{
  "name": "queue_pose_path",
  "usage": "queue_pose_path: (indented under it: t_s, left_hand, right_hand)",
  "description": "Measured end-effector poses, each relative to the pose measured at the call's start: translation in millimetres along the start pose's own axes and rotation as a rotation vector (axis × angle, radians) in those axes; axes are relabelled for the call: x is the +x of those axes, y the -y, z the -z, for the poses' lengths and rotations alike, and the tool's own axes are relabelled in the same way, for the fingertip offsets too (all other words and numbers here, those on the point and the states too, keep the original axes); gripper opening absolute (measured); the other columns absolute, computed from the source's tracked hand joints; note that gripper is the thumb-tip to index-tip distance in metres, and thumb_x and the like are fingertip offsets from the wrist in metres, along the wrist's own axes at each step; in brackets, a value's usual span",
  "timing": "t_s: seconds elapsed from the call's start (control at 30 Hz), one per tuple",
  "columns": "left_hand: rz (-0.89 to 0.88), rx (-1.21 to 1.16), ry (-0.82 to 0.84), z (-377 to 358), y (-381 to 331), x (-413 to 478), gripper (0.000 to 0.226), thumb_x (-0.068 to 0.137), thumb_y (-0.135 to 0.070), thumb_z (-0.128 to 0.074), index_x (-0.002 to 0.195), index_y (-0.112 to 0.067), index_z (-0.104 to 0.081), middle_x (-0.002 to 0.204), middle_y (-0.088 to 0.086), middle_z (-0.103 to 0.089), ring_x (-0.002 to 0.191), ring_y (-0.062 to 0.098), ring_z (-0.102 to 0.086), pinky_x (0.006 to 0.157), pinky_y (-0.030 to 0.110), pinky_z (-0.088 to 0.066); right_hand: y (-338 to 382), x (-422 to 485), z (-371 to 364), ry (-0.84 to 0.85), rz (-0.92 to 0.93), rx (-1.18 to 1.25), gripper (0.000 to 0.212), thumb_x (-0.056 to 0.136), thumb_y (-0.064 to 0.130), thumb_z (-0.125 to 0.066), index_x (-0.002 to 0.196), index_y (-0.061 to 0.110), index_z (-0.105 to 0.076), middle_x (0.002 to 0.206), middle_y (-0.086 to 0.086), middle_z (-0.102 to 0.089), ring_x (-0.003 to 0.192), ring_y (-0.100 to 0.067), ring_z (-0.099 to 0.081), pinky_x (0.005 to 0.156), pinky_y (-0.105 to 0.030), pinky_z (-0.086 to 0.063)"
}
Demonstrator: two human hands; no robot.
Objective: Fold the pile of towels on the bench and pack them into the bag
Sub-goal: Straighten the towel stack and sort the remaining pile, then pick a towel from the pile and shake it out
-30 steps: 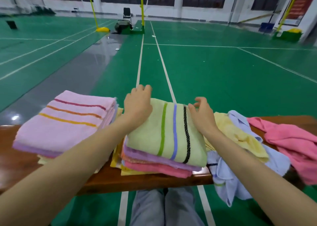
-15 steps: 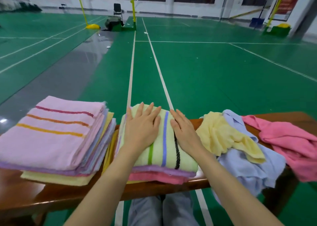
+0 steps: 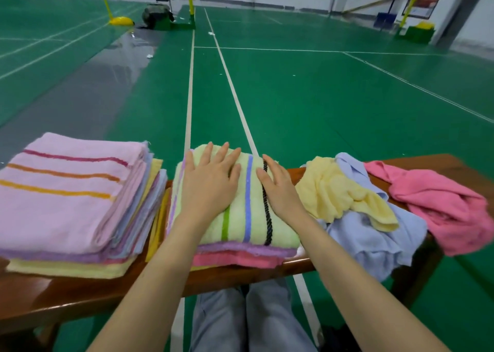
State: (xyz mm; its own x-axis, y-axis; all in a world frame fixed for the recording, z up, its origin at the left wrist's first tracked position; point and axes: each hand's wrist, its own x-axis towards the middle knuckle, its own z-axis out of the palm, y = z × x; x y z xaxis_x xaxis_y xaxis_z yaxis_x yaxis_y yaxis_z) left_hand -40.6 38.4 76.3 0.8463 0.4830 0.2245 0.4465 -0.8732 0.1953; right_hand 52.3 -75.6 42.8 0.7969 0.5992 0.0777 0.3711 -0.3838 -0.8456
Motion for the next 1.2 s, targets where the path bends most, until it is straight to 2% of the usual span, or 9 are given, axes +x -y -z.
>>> queue_pose_path:
  t_s: [0.47, 0.63, 0.7, 0.77, 0.83, 0.93, 1.03, 1.1, 1.2]
  left_hand:
    - [0.042, 0.000, 0.023, 3.2, 5.3, 1.6, 0.047, 0.100, -0.041, -0.015, 0.147, -0.039, -0.015, 0.157, -0.012, -0.011, 0.146, 0.013, -0.001, 0.116, 0.046, 0.005]
    - [0.015, 0.009, 0.070, 6.7, 6.7, -2.8, 0.048, 0.101, -0.040, -0.014, 0.148, -0.039, -0.011, 0.157, -0.012, -0.008, 0.146, 0.014, 0.002, 0.115, 0.045, 0.007]
    - [0.047, 0.001, 0.120, 11.9, 7.1, -0.8, 0.047, 0.101, -0.040, -0.014, 0.148, -0.037, -0.013, 0.157, -0.010, -0.010, 0.146, 0.015, 0.000, 0.115, 0.047, 0.007]
    - [0.078, -0.001, 0.111, 18.3, -1.7, 3.7, 0.046, 0.102, -0.035, -0.020, 0.147, -0.030, -0.024, 0.156, -0.005, -0.021, 0.145, 0.019, -0.007, 0.114, 0.051, 0.003]
    - [0.046, -0.032, 0.009, 23.1, -24.5, 7.7, 0.038, 0.100, -0.025, -0.031, 0.135, -0.019, -0.045, 0.145, 0.000, -0.041, 0.141, 0.020, -0.023, 0.113, 0.050, -0.006]
    - [-0.179, -0.105, -0.070, 19.3, -78.6, 9.2, 0.028, 0.095, -0.018, -0.044, 0.116, -0.017, -0.061, 0.129, -0.003, -0.056, 0.131, 0.018, -0.037, 0.111, 0.040, -0.015]
    - [-0.279, -0.230, 0.059, -1.6, -132.5, 16.1, 0.027, 0.089, -0.016, -0.050, 0.111, -0.021, -0.065, 0.122, 0.000, -0.061, 0.115, 0.024, -0.053, 0.093, 0.033, -0.038]
    - [-0.282, -0.278, 0.197, -22.9, -158.6, 21.1, 0.036, 0.086, -0.015, -0.054, 0.122, -0.021, -0.057, 0.127, 0.002, -0.056, 0.115, 0.024, -0.053, 0.083, 0.031, -0.041]
    - [-0.251, -0.345, 0.385, -54.3, -177.0, 20.7, 0.066, 0.081, -0.015, -0.063, 0.139, -0.015, -0.032, 0.132, 0.012, -0.042, 0.117, 0.032, -0.048, 0.087, 0.039, -0.044]
  right_hand:
    - [7.4, 4.6, -4.2, 0.034, -0.024, -0.050, 0.049, 0.096, 0.053, -0.029, 0.143, 0.040, -0.023, 0.154, 0.000, -0.016, 0.137, -0.019, -0.029, 0.108, -0.045, -0.028]
    - [-2.2, -0.5, 9.5, 0.130, 0.042, -0.036, 0.055, 0.095, 0.057, -0.023, 0.146, 0.043, -0.011, 0.158, 0.008, -0.001, 0.145, -0.013, 0.000, 0.114, -0.041, -0.013]
    - [-12.2, -5.5, 28.2, 0.123, 0.057, -0.055, 0.055, 0.095, 0.057, -0.022, 0.147, 0.041, -0.010, 0.159, 0.007, -0.002, 0.145, -0.010, 0.003, 0.115, -0.038, -0.010]
    - [-21.9, -12.8, 52.4, 0.012, 0.034, -0.009, 0.054, 0.097, 0.051, -0.026, 0.148, 0.034, -0.018, 0.158, 0.004, -0.011, 0.145, -0.010, -0.005, 0.114, -0.033, -0.011]
    - [-29.7, -19.5, 79.6, -0.131, -0.002, 0.065, 0.050, 0.100, 0.042, -0.029, 0.145, 0.023, -0.029, 0.154, 0.003, -0.026, 0.142, -0.010, -0.019, 0.112, -0.025, -0.015]
    - [-42.2, -27.3, 113.6, -0.234, -0.078, 0.090, 0.042, 0.102, 0.031, -0.028, 0.136, 0.013, -0.044, 0.142, -0.002, -0.044, 0.121, -0.007, -0.039, 0.097, -0.016, -0.022]
    - [-58.1, -34.8, 134.3, -0.307, -0.104, 0.027, 0.038, 0.102, 0.025, -0.028, 0.127, 0.009, -0.052, 0.131, -0.006, -0.052, 0.111, -0.012, -0.044, 0.092, -0.022, -0.028]
    - [-72.4, -37.5, 143.4, -0.342, -0.098, -0.036, 0.035, 0.101, 0.018, -0.032, 0.124, 0.003, -0.054, 0.129, -0.012, -0.054, 0.113, -0.019, -0.047, 0.094, -0.027, -0.031]
    - [-97.4, -42.8, 150.4, -0.341, -0.134, -0.138, 0.036, 0.098, 0.016, -0.042, 0.130, 0.001, -0.047, 0.135, -0.016, -0.049, 0.123, -0.028, -0.045, 0.097, -0.030, -0.032]
